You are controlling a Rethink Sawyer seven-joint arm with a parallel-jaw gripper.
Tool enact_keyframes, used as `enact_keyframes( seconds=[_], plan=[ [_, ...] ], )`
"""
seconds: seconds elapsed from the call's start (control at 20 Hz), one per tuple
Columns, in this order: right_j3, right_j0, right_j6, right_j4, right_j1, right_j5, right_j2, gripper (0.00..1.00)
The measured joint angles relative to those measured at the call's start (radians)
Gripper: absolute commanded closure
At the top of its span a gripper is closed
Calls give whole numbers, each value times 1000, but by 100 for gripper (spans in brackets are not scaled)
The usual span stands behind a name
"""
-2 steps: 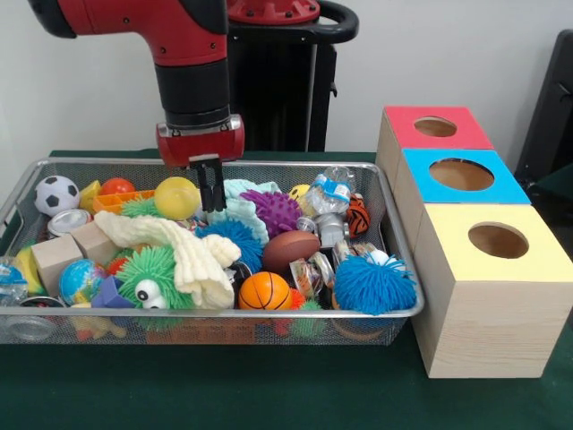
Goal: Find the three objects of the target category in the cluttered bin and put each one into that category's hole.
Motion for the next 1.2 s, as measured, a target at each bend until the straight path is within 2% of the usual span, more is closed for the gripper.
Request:
enact_keyframes(
  seconds=[0.05, 0.65, 1.05, 1.2],
  plan=[
    [-1, -5, 0, 0, 7, 0, 0, 0],
    [-1, -59, 0, 0, 37, 0, 0, 0],
    [-11, -43, 0, -1, 43, 0, -5, 0],
    [-46, -6, 0, -21, 70, 0, -20, 0]
  ],
)
